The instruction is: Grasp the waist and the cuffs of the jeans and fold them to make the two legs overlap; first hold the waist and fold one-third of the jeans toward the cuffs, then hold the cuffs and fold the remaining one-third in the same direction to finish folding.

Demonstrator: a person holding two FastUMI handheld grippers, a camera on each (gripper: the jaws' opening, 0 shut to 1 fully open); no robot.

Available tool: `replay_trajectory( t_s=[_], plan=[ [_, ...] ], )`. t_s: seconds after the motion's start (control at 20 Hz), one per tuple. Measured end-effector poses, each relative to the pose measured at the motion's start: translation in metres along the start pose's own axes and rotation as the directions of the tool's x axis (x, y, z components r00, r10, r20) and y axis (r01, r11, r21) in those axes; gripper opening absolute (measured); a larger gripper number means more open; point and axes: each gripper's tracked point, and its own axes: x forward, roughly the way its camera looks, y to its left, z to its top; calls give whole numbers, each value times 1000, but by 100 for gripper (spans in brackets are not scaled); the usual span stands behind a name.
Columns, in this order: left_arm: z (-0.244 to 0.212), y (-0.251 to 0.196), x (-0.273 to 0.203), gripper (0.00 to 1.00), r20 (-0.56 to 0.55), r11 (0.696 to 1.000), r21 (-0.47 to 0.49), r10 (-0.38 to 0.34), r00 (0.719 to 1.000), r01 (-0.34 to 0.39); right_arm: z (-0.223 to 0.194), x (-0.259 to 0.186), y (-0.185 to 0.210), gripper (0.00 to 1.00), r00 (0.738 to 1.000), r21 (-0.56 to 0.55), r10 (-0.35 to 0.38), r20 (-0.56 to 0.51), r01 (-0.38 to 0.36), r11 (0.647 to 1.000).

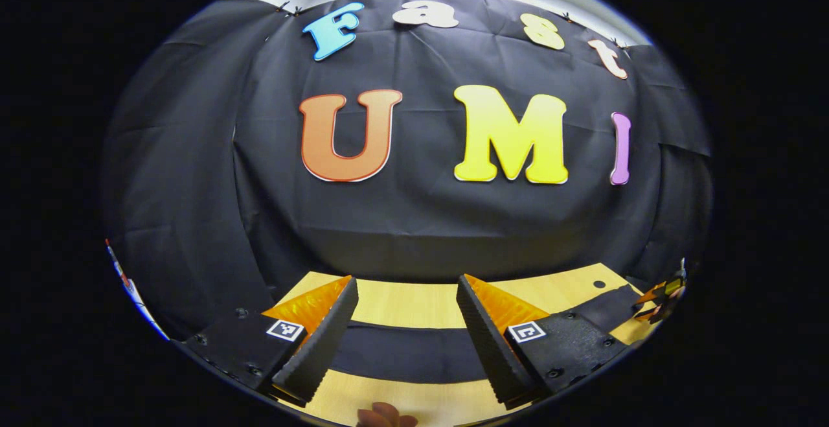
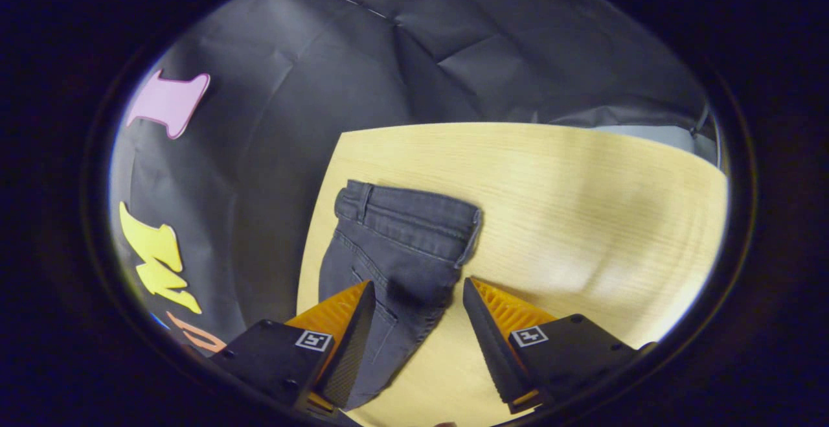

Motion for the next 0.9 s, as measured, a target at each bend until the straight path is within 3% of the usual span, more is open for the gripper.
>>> replay_trajectory(
  t_s=[0.05, 0.3, 0.35, 0.4, 0.6, 0.65, 0.8, 0.9],
  plan=[
    [-2, -5, -5, 99, -8, 1000, 4, -1, 1000, 1, -1, 1, -3, 84, 1000, 2, 6, -8, -6, 1000],
    [-4, -7, -26, 98, -29, 1000, 14, 11, 1000, -10, -8, 16, -14, 19, 999, 71, -3, -40, 6, 997],
    [-4, -7, -29, 98, -30, 1000, 6, 16, 999, -16, -7, 13, -15, 20, 1000, 72, -12, -23, 14, 997],
    [-6, -5, -31, 98, -35, 1000, -3, 17, 999, -17, -9, 16, -17, 4, 1000, 74, -23, -13, 24, 997],
    [-6, -5, -41, 98, -37, 1000, -12, 24, 999, -25, -6, 8, -13, 2, 996, 8, -82, 32, 82, 997],
    [-6, -3, -44, 98, -38, 999, -15, 27, 999, -28, -4, 5, -9, 5, 995, -28, -90, 51, 91, 995],
    [-14, 2, -51, 100, -52, 999, -25, 38, 998, -40, -2, -9, 14, 4, 990, -199, -72, 125, 96, 975],
    [-21, 6, -55, 98, -65, 998, -30, 45, 997, -47, -8, -20, 40, 4, 986, -334, -35, 161, 88, 939]
  ],
)
